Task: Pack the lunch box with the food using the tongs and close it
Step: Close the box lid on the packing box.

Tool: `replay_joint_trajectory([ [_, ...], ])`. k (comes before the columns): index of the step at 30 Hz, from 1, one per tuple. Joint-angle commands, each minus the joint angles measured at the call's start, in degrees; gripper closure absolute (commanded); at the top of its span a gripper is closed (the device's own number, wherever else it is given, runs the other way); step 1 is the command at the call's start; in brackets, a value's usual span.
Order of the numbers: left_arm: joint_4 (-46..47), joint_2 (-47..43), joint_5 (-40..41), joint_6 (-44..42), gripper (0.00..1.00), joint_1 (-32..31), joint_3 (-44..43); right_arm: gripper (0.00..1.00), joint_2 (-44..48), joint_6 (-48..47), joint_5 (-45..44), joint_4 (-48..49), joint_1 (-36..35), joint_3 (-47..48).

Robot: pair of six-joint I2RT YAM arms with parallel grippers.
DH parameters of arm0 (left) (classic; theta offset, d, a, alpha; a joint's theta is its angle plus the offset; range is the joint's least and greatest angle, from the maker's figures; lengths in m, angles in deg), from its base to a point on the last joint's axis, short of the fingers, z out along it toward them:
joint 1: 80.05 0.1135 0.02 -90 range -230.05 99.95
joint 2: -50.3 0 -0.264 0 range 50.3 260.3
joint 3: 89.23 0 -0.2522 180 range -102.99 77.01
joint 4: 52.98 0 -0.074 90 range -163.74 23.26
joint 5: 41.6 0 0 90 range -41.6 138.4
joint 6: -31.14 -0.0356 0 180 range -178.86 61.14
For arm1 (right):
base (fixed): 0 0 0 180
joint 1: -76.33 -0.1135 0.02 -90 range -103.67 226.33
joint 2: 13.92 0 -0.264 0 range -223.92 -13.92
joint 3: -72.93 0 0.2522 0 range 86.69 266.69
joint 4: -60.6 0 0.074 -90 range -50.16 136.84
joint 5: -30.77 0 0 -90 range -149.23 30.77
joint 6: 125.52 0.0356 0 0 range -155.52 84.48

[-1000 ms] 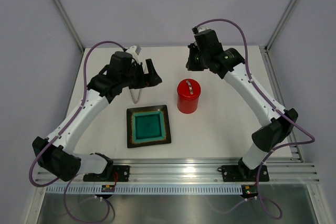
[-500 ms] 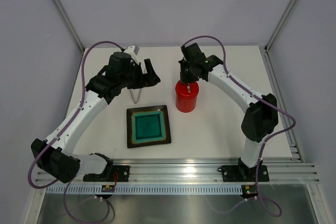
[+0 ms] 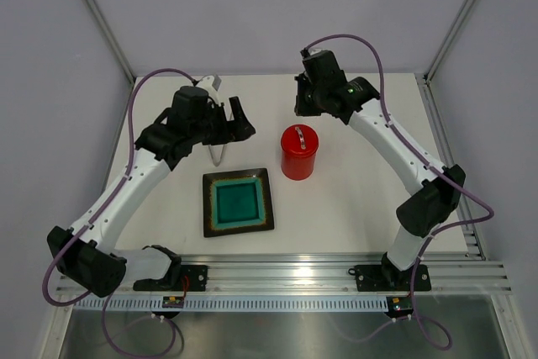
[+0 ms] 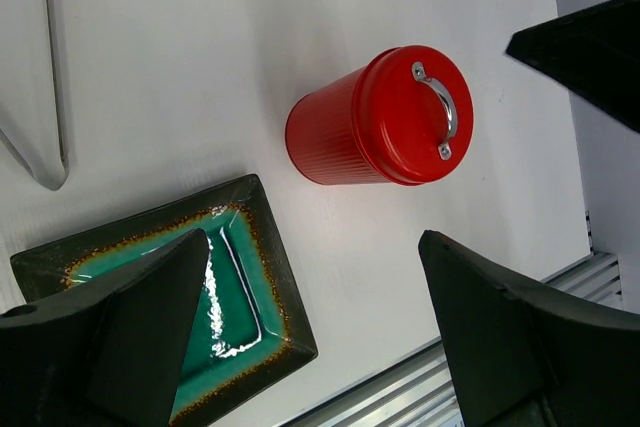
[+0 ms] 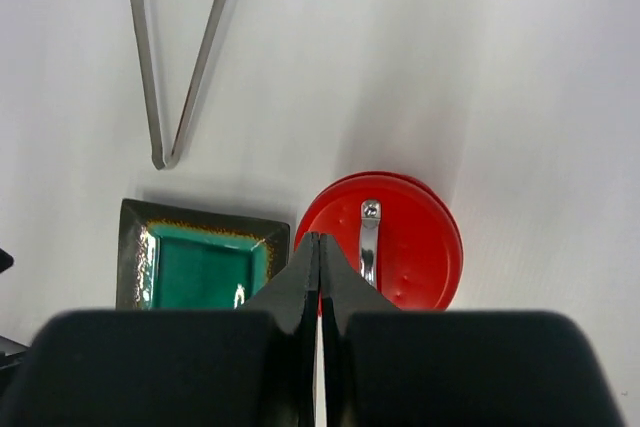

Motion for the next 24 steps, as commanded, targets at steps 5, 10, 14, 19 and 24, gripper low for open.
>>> replay_joint_trajectory([
  [5, 1.9, -2.3, 1.1, -0.8, 0.09, 0.3, 0.7, 1.0, 0.4, -0.6, -1.7, 0.2, 3.7, 1.3],
  [10, 1.8, -2.5, 1.3, -0.9, 0.09, 0.4, 1.1, 1.0, -2.1, 0.3, 1.4, 2.5, 3.7, -5.6],
  [14, 2.1, -2.6, 0.9, -0.8, 0.09, 0.4, 1.4, 1.0, -5.2, 1.5, 3.1, 3.1, 3.7, -9.8],
  [19, 1.9, -3.2, 0.9, -1.0, 0.09, 0.4, 1.8, 1.0, -2.5, 1.6, 1.5, 2.0, 3.7, -10.8],
  [24, 1.9, -3.6, 0.9, -0.9, 0.09, 0.4, 1.8, 1.0, 3.2, 1.1, -2.1, -0.1, 3.7, -7.1],
])
